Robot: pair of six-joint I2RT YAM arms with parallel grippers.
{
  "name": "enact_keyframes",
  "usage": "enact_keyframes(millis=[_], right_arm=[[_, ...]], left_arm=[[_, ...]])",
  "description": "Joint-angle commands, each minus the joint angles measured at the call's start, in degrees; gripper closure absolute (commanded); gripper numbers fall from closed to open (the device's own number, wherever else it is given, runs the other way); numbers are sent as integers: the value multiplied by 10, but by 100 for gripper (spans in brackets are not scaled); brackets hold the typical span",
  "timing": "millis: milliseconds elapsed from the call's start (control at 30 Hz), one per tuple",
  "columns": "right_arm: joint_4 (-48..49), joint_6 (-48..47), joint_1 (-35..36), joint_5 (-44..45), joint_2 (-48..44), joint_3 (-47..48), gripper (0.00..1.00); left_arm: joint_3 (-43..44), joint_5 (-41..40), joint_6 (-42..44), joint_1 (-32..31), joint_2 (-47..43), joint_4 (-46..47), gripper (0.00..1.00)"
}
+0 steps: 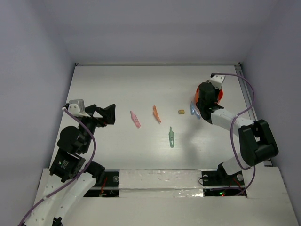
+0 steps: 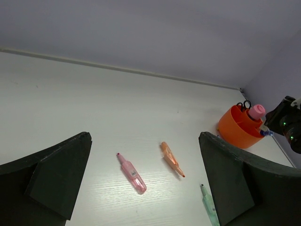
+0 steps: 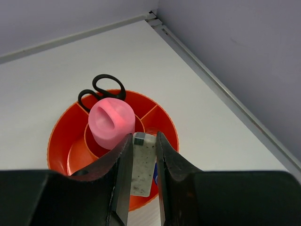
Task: Sort the stationery into containers
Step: Place the stationery in the storage box.
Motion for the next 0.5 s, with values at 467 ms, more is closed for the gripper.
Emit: enact_keyframes(millis=[467], right_arm=[[51, 89, 1, 13, 26, -19, 91]], left_arm=[[0, 5, 6, 2, 5, 22, 1]])
